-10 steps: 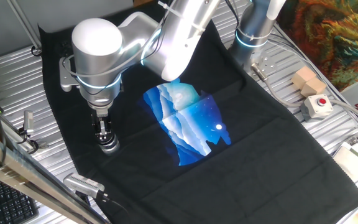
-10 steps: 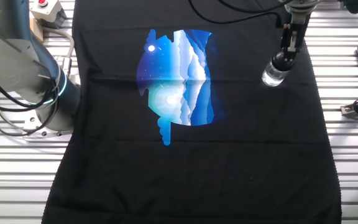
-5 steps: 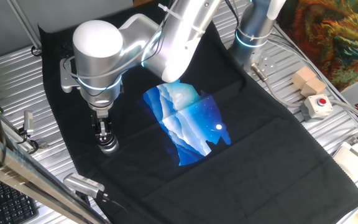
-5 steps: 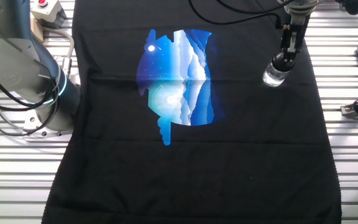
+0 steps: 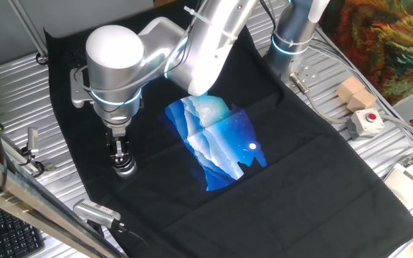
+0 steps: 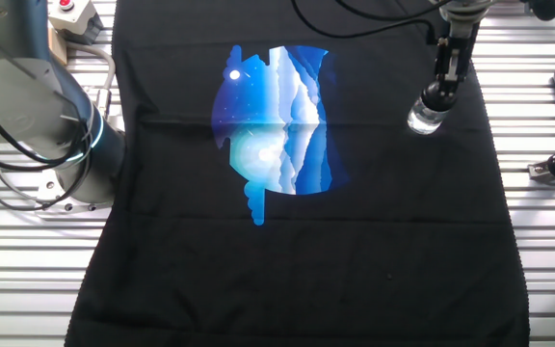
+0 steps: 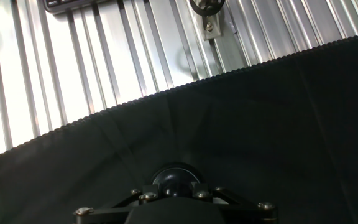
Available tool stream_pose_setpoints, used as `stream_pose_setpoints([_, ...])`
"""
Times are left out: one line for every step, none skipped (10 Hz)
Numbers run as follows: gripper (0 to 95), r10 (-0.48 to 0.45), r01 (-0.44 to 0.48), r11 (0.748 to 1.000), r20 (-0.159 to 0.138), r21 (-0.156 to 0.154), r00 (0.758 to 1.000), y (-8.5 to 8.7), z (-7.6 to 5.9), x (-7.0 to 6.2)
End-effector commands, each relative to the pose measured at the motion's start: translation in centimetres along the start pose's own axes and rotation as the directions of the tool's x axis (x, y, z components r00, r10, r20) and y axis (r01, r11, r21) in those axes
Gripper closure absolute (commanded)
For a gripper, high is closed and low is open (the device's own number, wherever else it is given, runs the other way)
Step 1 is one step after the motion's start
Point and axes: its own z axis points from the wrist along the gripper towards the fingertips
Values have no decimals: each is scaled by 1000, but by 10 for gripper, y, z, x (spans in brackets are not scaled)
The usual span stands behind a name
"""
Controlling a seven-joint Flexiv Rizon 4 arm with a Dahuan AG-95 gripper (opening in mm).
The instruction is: Screw the lid onto the jar
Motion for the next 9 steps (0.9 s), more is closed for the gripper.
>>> stream_pose_setpoints([950,1,0,1000,5,-1,1000,0,1,0])
stream_pose_setpoints([950,-1,1,1000,3,5,1000,0,1,-1])
stream_pose_setpoints([950,0,0,1000,0,5,1000,0,1,-1])
stream_pose_setpoints([950,0,0,1000,1,2,1000,0,1,-1])
stream_pose_setpoints([950,1,-1,1000,1,-3,1000,0,1,-1])
stream_pose_setpoints([950,1,-1,1000,2,-1,1000,0,1,-1])
stream_pose_setpoints([950,0,0,1000,-4,1,1000,0,1,-1])
stream_pose_setpoints([950,1,-1,1000,-5,-3,1000,0,1,-1])
stream_pose_setpoints([950,1,-1,1000,-4,-4,1000,-1,1,-1])
